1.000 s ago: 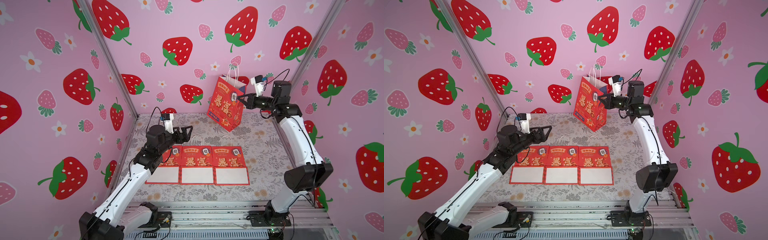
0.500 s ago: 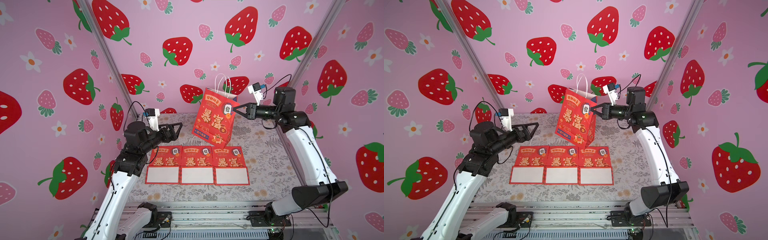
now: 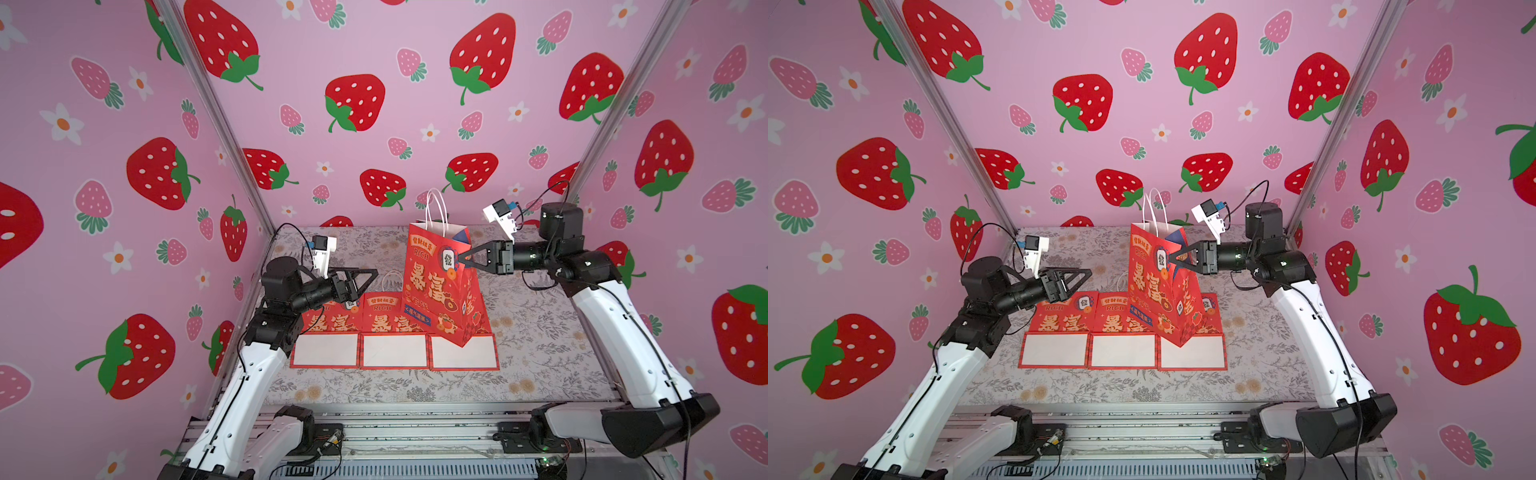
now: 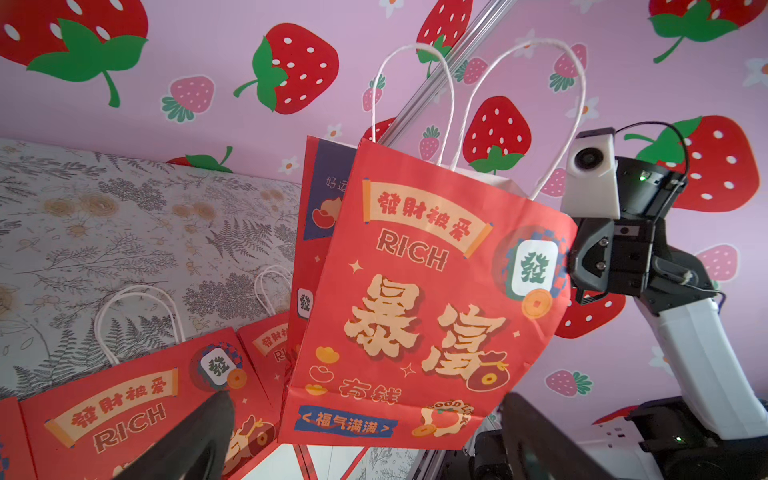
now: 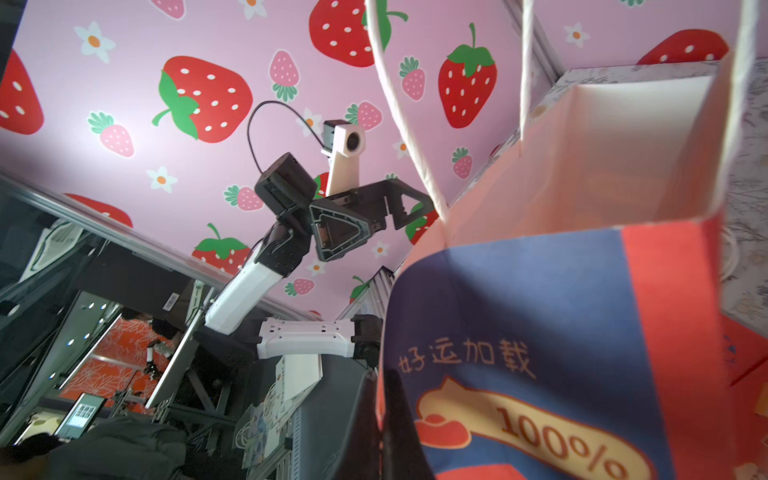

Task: Put away the paper bag
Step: Press the paper bag.

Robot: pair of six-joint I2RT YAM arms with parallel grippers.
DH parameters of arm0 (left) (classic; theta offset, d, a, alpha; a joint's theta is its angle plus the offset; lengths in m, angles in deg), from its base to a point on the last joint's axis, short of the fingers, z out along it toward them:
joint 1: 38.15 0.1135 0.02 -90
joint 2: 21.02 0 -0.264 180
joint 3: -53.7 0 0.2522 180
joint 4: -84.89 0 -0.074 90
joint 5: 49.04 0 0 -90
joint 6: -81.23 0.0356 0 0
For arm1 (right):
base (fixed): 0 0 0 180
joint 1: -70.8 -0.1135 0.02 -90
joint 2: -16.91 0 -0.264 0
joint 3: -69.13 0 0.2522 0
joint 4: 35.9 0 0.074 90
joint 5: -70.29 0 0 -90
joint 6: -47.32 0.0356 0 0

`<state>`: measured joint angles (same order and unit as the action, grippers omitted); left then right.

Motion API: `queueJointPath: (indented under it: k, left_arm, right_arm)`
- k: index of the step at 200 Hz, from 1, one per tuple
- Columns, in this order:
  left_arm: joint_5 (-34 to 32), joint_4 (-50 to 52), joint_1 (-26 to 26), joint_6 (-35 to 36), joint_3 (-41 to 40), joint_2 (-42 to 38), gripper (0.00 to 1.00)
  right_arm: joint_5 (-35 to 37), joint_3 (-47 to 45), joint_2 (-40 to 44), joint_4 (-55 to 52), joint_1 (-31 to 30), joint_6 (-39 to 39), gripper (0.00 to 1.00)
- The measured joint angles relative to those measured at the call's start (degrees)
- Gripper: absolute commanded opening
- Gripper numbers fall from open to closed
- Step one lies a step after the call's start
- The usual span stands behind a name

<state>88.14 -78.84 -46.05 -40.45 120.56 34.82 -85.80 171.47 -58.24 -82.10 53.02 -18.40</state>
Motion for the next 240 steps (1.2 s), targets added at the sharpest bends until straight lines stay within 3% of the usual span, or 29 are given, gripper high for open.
queueJointPath:
  k: [62, 102, 133, 156, 220, 240]
  left_arm:
    - [6.3, -13.8, 0.1, -7.8, -5.6, 3.2, 0.99]
    - [8.5, -21.4, -2.6, -10.3, -5.8, 4.1, 0.98]
    - [9.5, -23.6, -5.9, -9.9, -5.8, 4.1, 0.81]
    - [10.3, -24.7, -7.7, -9.5, -5.8, 4.1, 0.64]
    - [10.4, -26.6, -9.6, -8.5, -5.7, 4.3, 0.01]
    - [10.3, -26.7, -9.7, -8.5, -5.7, 3.7, 0.00]
  right_arm:
    - [-7.0, -3.4, 6.6, 8.3, -1.2, 6.8, 0.00]
    - [-9.2, -3.6, 6.8, 10.4, -2.2, 8.9, 0.00]
    - [-10.0, -3.6, 6.8, 11.1, -2.5, 9.4, 0.00]
    - [-10.4, -3.6, 6.8, 11.8, -2.5, 9.6, 0.00]
    - [-11.5, -3.6, 7.4, 13.0, -2.5, 10.5, 0.00]
    - [-11.3, -3.6, 7.9, 13.0, -2.5, 10.5, 0.00]
